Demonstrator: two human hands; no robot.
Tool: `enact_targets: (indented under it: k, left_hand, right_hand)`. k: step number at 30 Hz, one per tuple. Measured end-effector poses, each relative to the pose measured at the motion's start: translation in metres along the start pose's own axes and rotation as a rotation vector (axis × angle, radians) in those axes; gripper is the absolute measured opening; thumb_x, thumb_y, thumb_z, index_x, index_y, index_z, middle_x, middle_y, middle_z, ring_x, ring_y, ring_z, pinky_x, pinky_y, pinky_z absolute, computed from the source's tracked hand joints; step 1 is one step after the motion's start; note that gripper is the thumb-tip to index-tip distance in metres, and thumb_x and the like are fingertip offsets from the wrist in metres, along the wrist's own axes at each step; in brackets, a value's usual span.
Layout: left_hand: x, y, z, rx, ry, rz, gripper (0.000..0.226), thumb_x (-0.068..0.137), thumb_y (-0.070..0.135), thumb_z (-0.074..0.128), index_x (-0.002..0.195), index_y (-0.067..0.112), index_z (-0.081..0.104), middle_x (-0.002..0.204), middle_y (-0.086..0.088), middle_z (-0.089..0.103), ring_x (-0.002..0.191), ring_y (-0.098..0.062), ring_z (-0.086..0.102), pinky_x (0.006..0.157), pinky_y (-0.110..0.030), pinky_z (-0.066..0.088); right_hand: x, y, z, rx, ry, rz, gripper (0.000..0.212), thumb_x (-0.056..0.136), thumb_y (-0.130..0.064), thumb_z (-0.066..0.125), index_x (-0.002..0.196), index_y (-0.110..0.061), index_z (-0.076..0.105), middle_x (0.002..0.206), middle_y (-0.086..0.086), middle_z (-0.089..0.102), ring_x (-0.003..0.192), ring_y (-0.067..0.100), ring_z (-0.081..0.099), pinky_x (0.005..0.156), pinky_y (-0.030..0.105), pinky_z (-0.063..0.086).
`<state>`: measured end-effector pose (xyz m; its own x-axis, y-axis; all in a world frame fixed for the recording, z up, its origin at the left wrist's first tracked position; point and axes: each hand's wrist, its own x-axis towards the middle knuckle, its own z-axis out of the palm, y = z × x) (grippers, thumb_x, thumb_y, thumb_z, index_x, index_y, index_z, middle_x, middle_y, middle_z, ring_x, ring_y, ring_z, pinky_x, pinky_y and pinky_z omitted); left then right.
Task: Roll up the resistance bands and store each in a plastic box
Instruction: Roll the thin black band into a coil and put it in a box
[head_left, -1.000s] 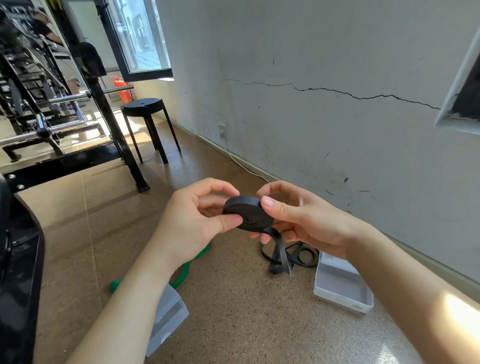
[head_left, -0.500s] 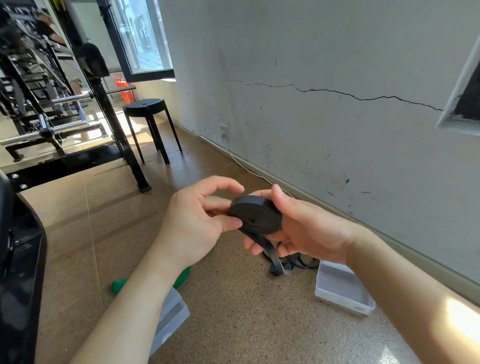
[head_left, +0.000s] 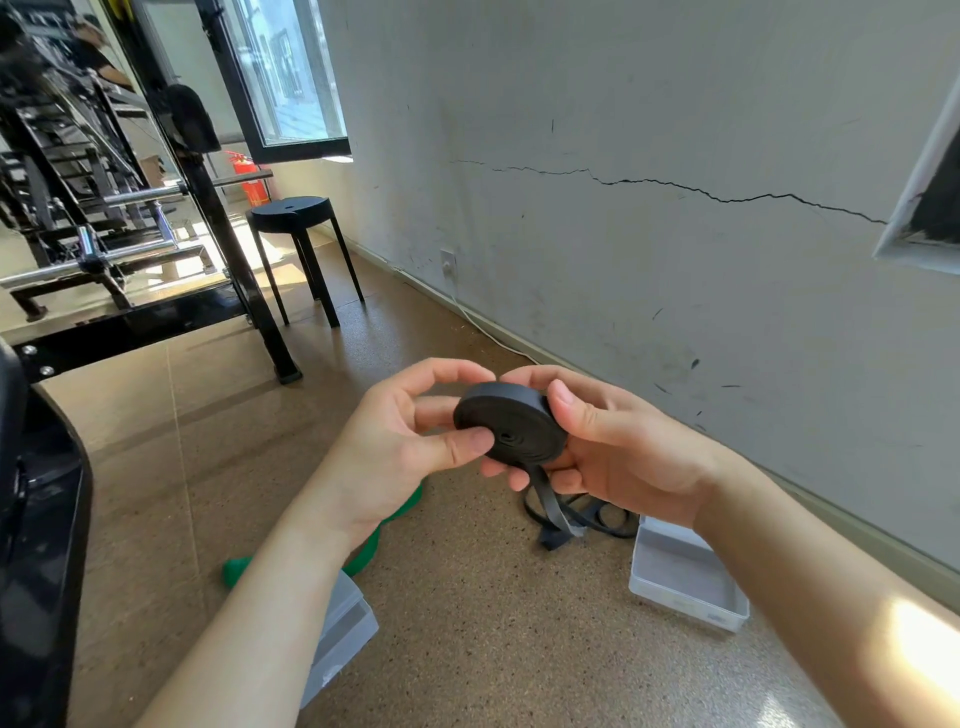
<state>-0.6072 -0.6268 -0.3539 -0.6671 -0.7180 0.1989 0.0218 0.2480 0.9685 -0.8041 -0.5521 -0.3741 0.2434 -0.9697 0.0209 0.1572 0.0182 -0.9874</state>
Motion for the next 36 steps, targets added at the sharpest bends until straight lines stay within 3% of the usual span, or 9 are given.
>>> enact_targets:
  k: [6,12,16,21,24,27,30,33,36]
  left_hand:
    - [0.001,0.002,-0.003,0.216,0.098,0.071,0.039,0.068,0.001,0.079,0.096,0.025,0.068,0.082,-0.002,0.076,0.085,-0.021,0.072,0.080,-0.036,0.055]
    - [-0.003,0.007,-0.004,0.462,0.105,0.043,0.047,0.073,-0.001,0.077,0.101,0.034,0.066,0.081,0.015,0.075,0.082,-0.004,0.071,0.084,-0.031,0.055]
    - [-0.003,0.008,-0.004,0.500,0.099,0.032,0.051,0.073,0.003,0.078,0.103,0.041,0.064,0.081,0.017,0.075,0.081,-0.005,0.070,0.085,-0.035,0.054]
    - [-0.002,0.006,-0.004,0.500,0.076,0.019,0.066,0.072,0.009,0.080,0.114,0.053,0.053,0.081,0.016,0.075,0.079,-0.026,0.067,0.082,-0.035,0.052]
    - [-0.002,0.005,-0.005,0.480,0.065,0.007,0.070,0.073,0.011,0.080,0.120,0.052,0.048,0.082,0.014,0.075,0.076,-0.018,0.065,0.076,-0.028,0.049]
    - [-0.002,0.003,-0.005,0.449,0.041,-0.018,0.071,0.074,0.012,0.080,0.126,0.048,0.047,0.086,0.011,0.075,0.070,-0.006,0.062,0.078,-0.029,0.049]
    - [-0.001,-0.001,-0.005,0.425,0.003,-0.050,0.071,0.074,0.013,0.080,0.125,0.050,0.048,0.090,0.009,0.076,0.077,-0.017,0.068,0.088,-0.041,0.051]
    - [-0.001,-0.003,-0.004,0.374,-0.028,-0.053,0.069,0.073,0.009,0.080,0.125,0.045,0.051,0.089,0.005,0.076,0.084,-0.025,0.070,0.088,-0.041,0.054]
    - [0.000,-0.004,0.000,0.280,-0.009,-0.011,0.061,0.070,0.002,0.079,0.118,0.033,0.059,0.090,0.000,0.076,0.087,-0.018,0.072,0.084,-0.035,0.056]
  right_hand:
    - [0.000,-0.004,0.005,-0.145,0.002,0.117,0.071,0.084,-0.069,0.043,0.135,-0.020,0.045,0.101,0.017,0.069,0.087,0.023,0.063,0.061,0.028,0.034]
    - [-0.002,-0.004,0.001,-0.369,0.126,0.141,0.060,0.081,-0.068,0.048,0.122,-0.024,0.052,0.083,0.008,0.073,0.071,0.016,0.065,0.059,0.032,0.030]
    - [-0.001,-0.001,0.002,-0.356,0.163,0.107,0.055,0.085,-0.065,0.051,0.120,-0.022,0.053,0.084,0.012,0.073,0.072,0.019,0.064,0.069,0.037,0.034]
    - [-0.002,-0.002,0.001,-0.314,0.169,0.108,0.050,0.088,-0.058,0.056,0.119,-0.019,0.050,0.088,0.017,0.073,0.074,0.023,0.064,0.069,0.033,0.042]
    - [-0.002,-0.001,-0.001,-0.302,0.175,0.101,0.049,0.085,-0.055,0.058,0.116,-0.019,0.049,0.091,0.021,0.073,0.075,0.024,0.062,0.076,0.043,0.033]
    - [-0.003,-0.001,-0.002,-0.287,0.182,0.100,0.047,0.084,-0.053,0.060,0.113,-0.019,0.048,0.093,0.023,0.073,0.077,0.026,0.062,0.077,0.045,0.031]
    - [-0.003,-0.001,-0.003,-0.264,0.178,0.090,0.050,0.083,-0.050,0.061,0.117,-0.015,0.046,0.095,0.025,0.072,0.078,0.027,0.063,0.078,0.045,0.030]
    - [-0.003,-0.001,-0.003,-0.192,0.145,0.072,0.052,0.083,-0.048,0.066,0.117,-0.015,0.046,0.099,0.028,0.070,0.079,0.030,0.062,0.071,0.043,0.034]
    - [-0.002,-0.001,-0.004,-0.067,0.103,0.056,0.062,0.072,-0.055,0.077,0.115,-0.018,0.052,0.101,0.031,0.058,0.088,0.035,0.050,0.058,0.027,0.036]
